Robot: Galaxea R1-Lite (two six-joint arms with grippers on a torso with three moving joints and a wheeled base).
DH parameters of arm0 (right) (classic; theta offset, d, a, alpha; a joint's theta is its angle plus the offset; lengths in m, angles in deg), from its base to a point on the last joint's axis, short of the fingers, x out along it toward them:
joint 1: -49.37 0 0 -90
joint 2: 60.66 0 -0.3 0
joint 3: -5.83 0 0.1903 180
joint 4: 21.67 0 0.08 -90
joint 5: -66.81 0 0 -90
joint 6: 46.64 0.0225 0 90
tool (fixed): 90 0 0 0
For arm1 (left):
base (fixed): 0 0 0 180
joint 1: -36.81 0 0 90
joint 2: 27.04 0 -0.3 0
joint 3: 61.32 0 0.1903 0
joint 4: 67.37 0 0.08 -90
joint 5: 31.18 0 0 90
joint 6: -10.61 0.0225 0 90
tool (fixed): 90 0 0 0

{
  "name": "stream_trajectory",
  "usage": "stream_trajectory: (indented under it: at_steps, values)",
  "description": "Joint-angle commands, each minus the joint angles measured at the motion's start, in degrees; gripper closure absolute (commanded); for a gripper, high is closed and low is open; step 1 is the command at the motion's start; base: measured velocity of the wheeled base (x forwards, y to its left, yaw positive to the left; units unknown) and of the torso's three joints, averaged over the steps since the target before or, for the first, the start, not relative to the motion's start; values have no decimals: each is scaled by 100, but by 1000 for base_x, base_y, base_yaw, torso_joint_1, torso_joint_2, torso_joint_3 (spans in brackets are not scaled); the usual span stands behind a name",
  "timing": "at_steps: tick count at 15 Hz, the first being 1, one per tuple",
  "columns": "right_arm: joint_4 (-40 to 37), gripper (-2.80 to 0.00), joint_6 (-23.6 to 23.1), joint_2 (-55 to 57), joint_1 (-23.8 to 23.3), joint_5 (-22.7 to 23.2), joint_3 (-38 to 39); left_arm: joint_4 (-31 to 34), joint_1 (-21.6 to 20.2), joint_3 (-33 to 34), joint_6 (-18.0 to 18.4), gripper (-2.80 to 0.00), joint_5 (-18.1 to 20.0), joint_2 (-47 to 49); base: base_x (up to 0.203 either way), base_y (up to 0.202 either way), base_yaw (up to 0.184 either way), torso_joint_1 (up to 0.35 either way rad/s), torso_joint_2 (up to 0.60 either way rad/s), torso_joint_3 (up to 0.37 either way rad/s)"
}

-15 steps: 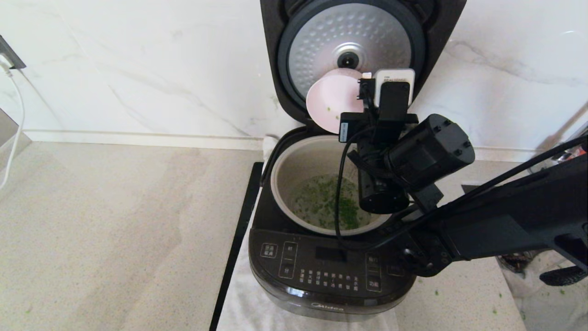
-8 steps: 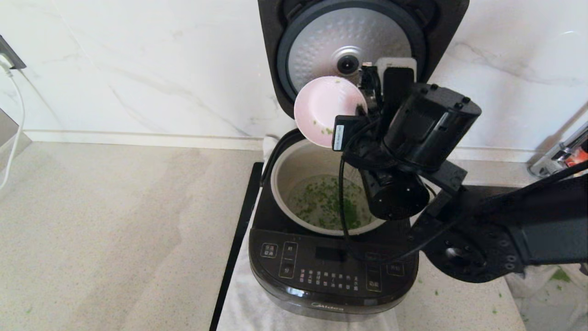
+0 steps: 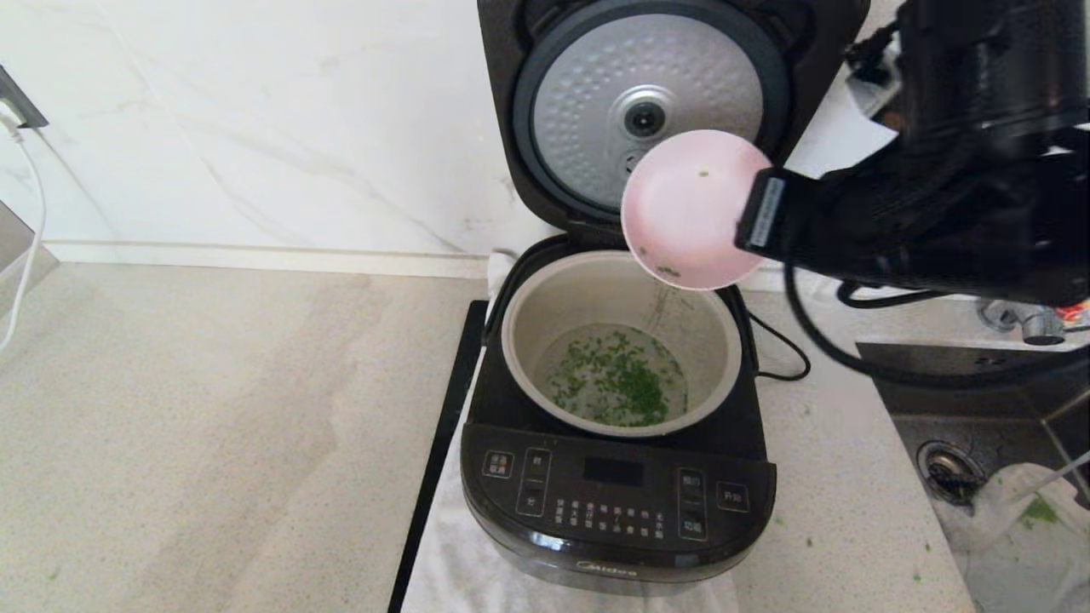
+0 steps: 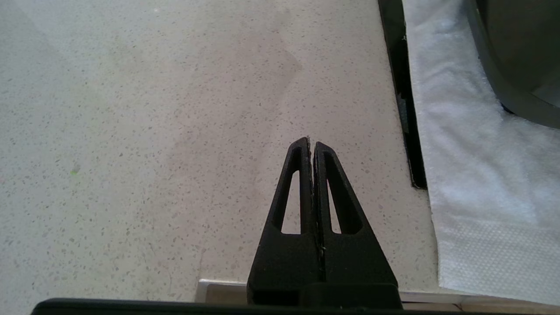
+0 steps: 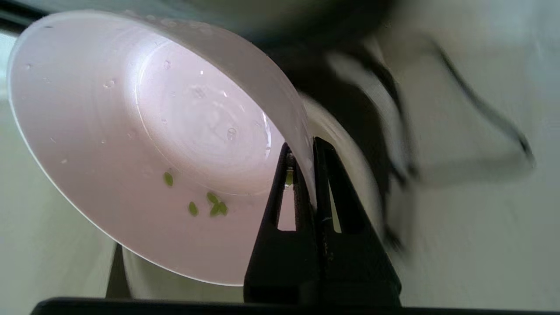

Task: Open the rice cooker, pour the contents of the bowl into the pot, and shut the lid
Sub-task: Pour the water from the bowl into the rice cooker, then fill a bowl with water from the tap

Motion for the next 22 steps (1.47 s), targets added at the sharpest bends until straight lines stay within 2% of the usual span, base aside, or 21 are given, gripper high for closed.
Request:
stream_trajectory:
  at_steps: [1, 3, 5, 7, 11, 13, 17, 20, 22]
  values:
    - [-1785, 0, 189, -834, -627, 772, -121, 2, 0, -1, 1, 0, 0, -6, 0, 0, 0, 0, 0, 0]
    - [-2320, 0, 216, -1071, -1537, 1297, -87, 2, 0, -1, 1, 0, 0, -6, 0, 0, 0, 0, 0, 0]
    - [-2676, 0, 188, -1228, -2766, 1911, 1, 2, 0, -1, 1, 0, 0, -6, 0, 0, 0, 0, 0, 0]
    - [-2869, 0, -12, -1320, -4183, 2643, 225, 2, 0, -1, 1, 0, 0, -6, 0, 0, 0, 0, 0, 0]
    - [-2759, 0, -646, -886, -6961, 3952, 897, 2, 0, -1, 1, 0, 0, -5, 0, 0, 0, 0, 0, 0]
    - [-2609, 0, -834, -59, -8054, 4417, 963, 2, 0, -1, 1, 0, 0, -6, 0, 0, 0, 0, 0, 0]
    - [-2483, 0, -952, 1528, -9319, 4785, 566, 2, 0, -1, 1, 0, 0, 2, 0, 0, 0, 0, 0, 0]
    - [-2539, 0, -962, 2522, -9961, 5047, -220, 2, 0, -1, 1, 0, 0, -6, 0, 0, 0, 0, 0, 0]
    - [-2680, 0, -957, 2965, -10176, 5182, -703, 2, 0, -1, 1, 0, 0, 2, 0, 0, 0, 0, 0, 0]
